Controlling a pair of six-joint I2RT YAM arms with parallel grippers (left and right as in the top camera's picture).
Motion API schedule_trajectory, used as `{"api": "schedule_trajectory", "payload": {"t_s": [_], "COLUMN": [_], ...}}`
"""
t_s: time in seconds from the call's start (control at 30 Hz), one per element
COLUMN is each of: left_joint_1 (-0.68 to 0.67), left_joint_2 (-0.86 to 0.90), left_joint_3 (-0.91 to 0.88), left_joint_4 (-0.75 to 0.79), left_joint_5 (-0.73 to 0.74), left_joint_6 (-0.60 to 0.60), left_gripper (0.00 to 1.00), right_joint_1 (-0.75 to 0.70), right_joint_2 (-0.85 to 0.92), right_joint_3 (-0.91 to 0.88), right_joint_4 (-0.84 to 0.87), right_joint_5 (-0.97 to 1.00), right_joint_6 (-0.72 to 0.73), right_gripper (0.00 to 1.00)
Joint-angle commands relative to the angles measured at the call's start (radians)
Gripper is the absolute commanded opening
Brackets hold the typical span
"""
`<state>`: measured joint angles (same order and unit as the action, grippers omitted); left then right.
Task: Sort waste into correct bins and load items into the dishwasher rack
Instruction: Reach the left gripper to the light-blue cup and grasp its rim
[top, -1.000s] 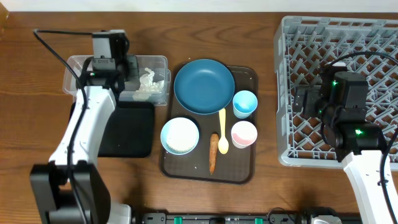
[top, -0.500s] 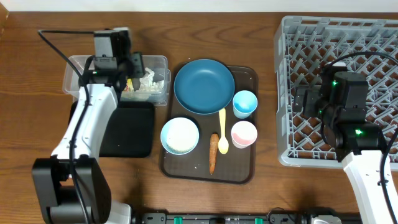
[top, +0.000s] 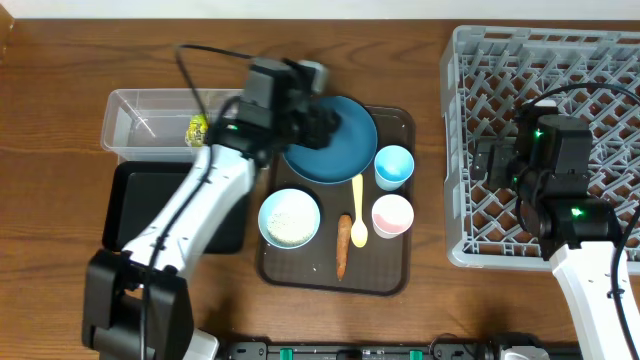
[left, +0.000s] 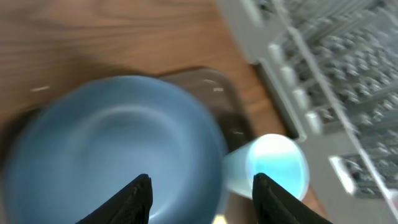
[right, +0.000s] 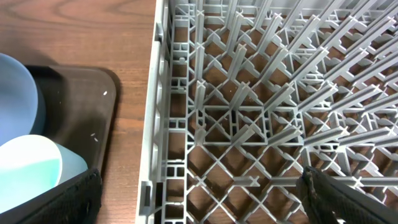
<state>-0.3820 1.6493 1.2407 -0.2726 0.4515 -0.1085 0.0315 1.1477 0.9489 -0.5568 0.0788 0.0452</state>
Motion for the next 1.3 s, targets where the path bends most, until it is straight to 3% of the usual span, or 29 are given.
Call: {"api": "schedule_trajectory", "payload": {"t_s": [0.0,0.23,0.6,0.7,0.9,1.07,1.27], "left_joint_1": [-0.064,-0.153,-0.182,-0.182,-0.180,-0.154,-0.065], "left_joint_2": [0.048,0.151,0.261,0.280,0.285,0.269,0.181], "left_joint_3": [0.007,0.007,0.007,0.007,0.007,0.007,0.007], "left_joint_4": [0.021,0.044,0.076,0.076,0.082,0.088,0.109], "left_joint_5": [0.023,0.023,0.023,0.023,0.023,0.024,0.028], "left_joint_6": [-0.010,-0.010,-0.010,-0.010,-0.010,-0.014,-0.106], "left_gripper": [0.54,0.54,0.52,0.42,0.10,0.06,0.06], "right_joint_1": [0.006,0.006,0.006,0.006,0.006,0.006,0.000], "right_joint_2": [0.003,0.003,0.003,0.003,0.003,0.003,0.005], "right_joint_3": [0.021,0.021,0.021,0.021,0.021,0.021,0.021], "right_joint_4": [0.003,0.002,-0.001,-0.001,-0.001,-0.005,0.008], "right_joint_5": [-0.001,-0.001,-0.001,-0.001,-0.001,0.000,0.000], "right_joint_6": [0.010,0.010,0.010,0.010,0.010,0.010,0.010], "right_gripper": [0.99,0.99,0.99,0.99,0.99,0.99,0.99]}}
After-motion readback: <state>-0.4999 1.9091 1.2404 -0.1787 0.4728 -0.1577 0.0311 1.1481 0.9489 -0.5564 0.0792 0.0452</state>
